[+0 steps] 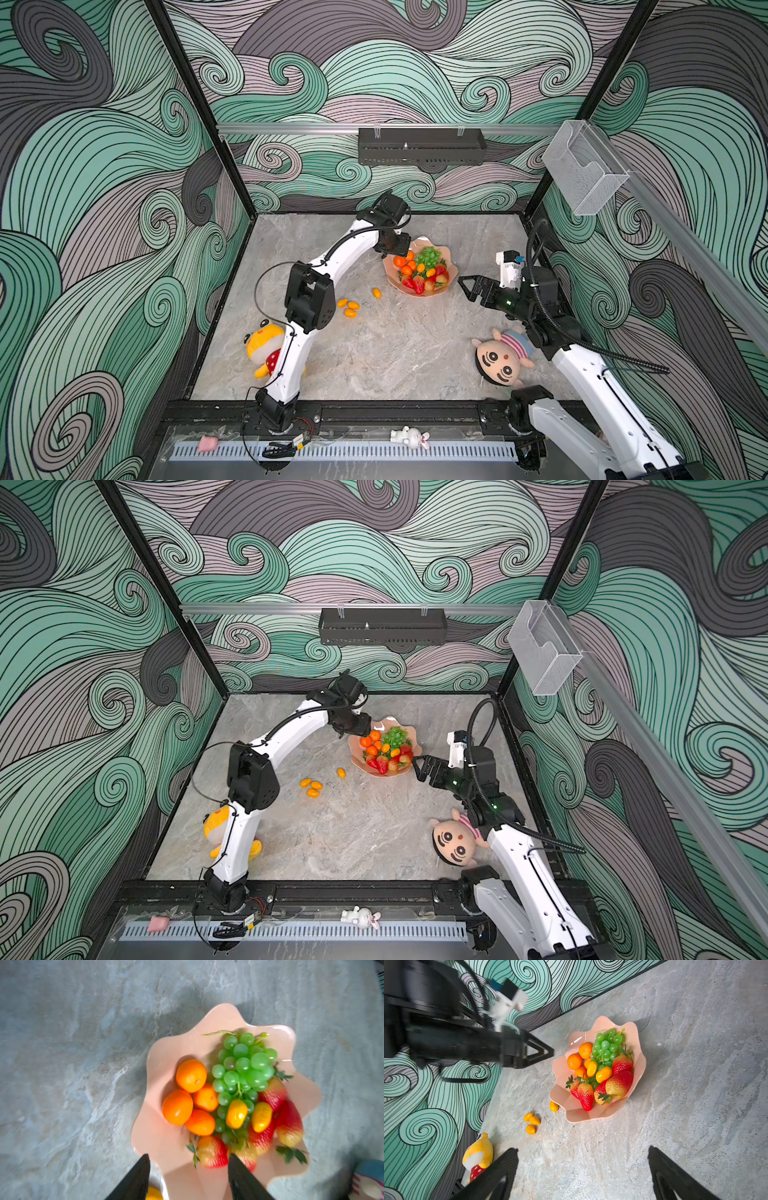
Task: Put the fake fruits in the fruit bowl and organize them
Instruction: 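Lower the tangerine into the bowl and open the left gripper, then withdraw the left arm from the bowl while the right gripper moves toward the yellow kumquats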
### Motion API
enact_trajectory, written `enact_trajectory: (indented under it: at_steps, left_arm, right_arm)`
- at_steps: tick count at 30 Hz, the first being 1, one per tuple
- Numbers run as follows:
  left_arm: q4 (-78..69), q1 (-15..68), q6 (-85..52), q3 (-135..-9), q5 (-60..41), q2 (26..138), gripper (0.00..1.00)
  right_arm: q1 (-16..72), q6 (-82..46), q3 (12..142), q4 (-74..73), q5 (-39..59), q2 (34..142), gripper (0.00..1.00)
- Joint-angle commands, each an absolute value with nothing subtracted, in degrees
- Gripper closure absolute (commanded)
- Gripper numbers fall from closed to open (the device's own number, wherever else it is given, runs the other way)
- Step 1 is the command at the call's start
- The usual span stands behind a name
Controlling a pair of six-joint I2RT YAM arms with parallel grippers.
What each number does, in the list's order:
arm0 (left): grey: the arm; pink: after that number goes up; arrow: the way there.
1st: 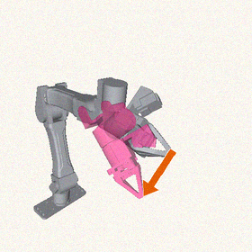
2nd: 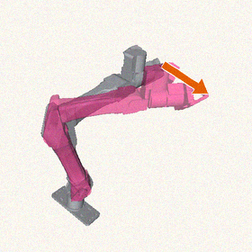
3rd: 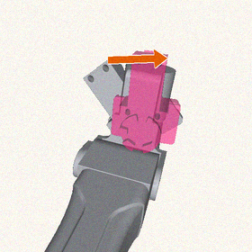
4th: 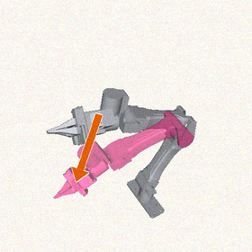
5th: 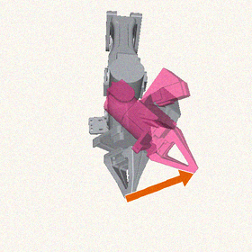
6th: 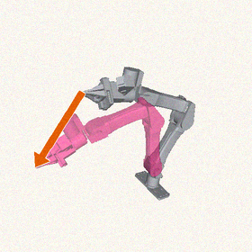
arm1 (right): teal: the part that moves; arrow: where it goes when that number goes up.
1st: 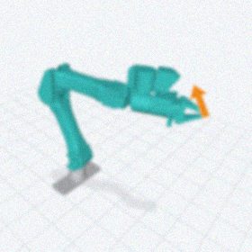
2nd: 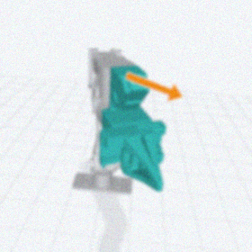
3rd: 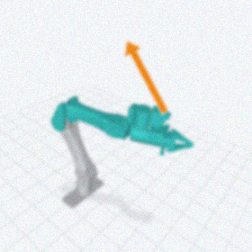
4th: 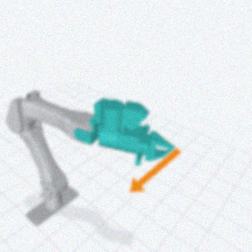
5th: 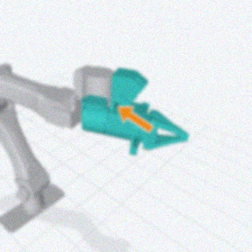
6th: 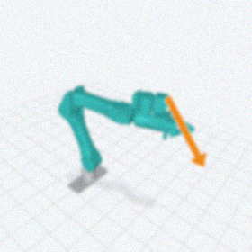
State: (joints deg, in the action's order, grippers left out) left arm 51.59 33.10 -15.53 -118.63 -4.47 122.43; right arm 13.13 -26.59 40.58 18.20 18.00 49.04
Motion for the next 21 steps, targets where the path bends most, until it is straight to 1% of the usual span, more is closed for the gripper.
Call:
enact_trajectory:
  at_steps: [1,4,7,10,16,21]
  left_arm:
    - [44.8,33.4,-16.2,-105.2,-5.5,109.1,0.36]
    - [36.2,33.1,-16.0,-90.5,-5.2,97.2,0.36]
    - [30.9,32.4,-15.2,-79.0,-3.8,86.4,0.34]
    - [29.6,30.5,-15.0,-72.1,-3.0,77.5,0.33]
    - [25.8,27.9,-16.7,-60.6,-1.1,67.2,0.31]
    - [23.3,25.9,-19.9,-55.5,0.1,62.4,0.3]
  right_arm:
    - [17.1,-24.2,42.8,18.4,13.3,50.6,0.03]
    - [21.7,-23.8,43.1,16.6,9.8,52.4,0.03]
    - [25.9,-23.8,42.7,12.9,6.8,54.2,0.03]
    - [29.3,-23.9,42.9,9.9,4.6,56.9,0.04]
    - [36.1,-23.8,44.3,4.4,-1.0,63.2,0.06]
    - [41.0,-23.2,46.5,1.8,-5.2,68.6,0.05]
